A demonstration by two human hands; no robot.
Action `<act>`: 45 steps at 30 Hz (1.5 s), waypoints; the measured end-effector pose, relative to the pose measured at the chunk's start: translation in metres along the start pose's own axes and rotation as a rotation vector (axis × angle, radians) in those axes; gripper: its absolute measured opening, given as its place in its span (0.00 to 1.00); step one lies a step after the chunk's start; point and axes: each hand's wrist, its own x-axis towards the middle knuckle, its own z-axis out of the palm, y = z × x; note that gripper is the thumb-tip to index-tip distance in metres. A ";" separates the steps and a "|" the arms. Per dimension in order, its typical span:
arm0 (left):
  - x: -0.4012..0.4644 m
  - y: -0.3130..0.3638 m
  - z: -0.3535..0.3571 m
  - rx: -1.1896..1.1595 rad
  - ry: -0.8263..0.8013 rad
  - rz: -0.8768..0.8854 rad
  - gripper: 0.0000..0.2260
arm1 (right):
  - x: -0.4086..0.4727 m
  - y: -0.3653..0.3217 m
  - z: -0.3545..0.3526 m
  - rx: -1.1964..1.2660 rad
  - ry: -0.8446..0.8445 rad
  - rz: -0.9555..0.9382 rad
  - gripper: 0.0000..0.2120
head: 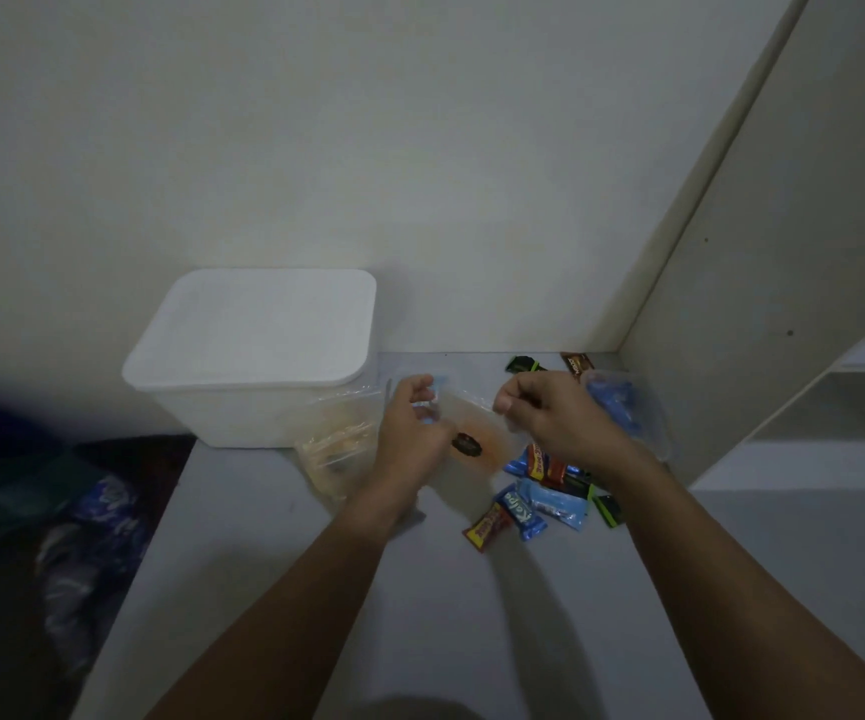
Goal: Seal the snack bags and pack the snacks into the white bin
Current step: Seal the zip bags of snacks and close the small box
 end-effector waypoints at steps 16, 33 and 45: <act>-0.035 -0.104 -0.047 -0.107 0.258 -0.391 0.05 | 0.015 0.055 0.112 0.339 -0.138 0.228 0.04; -0.034 -0.095 -0.031 0.392 0.455 0.018 0.17 | 0.036 0.079 0.126 0.094 -0.066 0.299 0.09; 0.001 -0.057 0.051 0.528 0.157 0.413 0.08 | 0.037 0.129 0.031 0.149 0.092 0.451 0.03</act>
